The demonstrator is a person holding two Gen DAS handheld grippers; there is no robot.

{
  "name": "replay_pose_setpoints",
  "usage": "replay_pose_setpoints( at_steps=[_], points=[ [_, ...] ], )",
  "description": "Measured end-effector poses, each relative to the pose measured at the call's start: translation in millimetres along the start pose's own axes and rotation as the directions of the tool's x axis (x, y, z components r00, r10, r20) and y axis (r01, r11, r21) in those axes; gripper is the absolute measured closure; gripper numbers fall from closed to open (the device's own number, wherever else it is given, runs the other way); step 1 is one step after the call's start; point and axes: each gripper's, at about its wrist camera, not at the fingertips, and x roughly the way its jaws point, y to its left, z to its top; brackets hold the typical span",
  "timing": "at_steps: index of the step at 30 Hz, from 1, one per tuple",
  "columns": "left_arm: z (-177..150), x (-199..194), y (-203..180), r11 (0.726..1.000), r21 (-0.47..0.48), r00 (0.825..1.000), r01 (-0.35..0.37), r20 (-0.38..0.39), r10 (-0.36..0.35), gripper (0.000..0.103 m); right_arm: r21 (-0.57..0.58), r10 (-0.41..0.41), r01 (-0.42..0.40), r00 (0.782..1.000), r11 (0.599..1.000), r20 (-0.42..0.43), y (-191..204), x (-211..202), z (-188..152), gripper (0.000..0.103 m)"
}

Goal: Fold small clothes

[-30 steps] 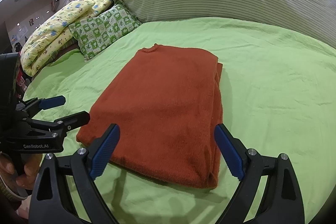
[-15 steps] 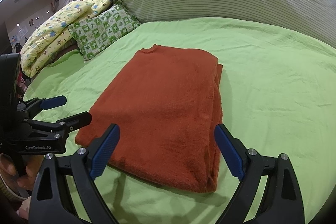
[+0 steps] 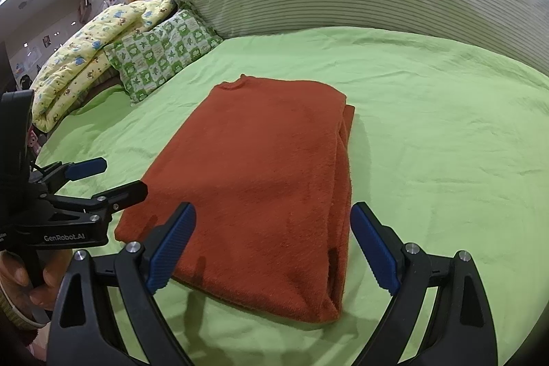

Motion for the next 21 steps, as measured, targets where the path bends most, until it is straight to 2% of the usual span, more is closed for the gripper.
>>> replay_pose_setpoints(
  at_steps=[21],
  points=[
    [2.9, 5.5, 0.2, 1.0, -0.001, 1.0, 0.01, -0.017, -0.01, 0.005, 0.001, -0.006, 0.006, 1.0, 1.0, -0.018, -3.5, 5.3, 2.1, 0.011]
  ],
)
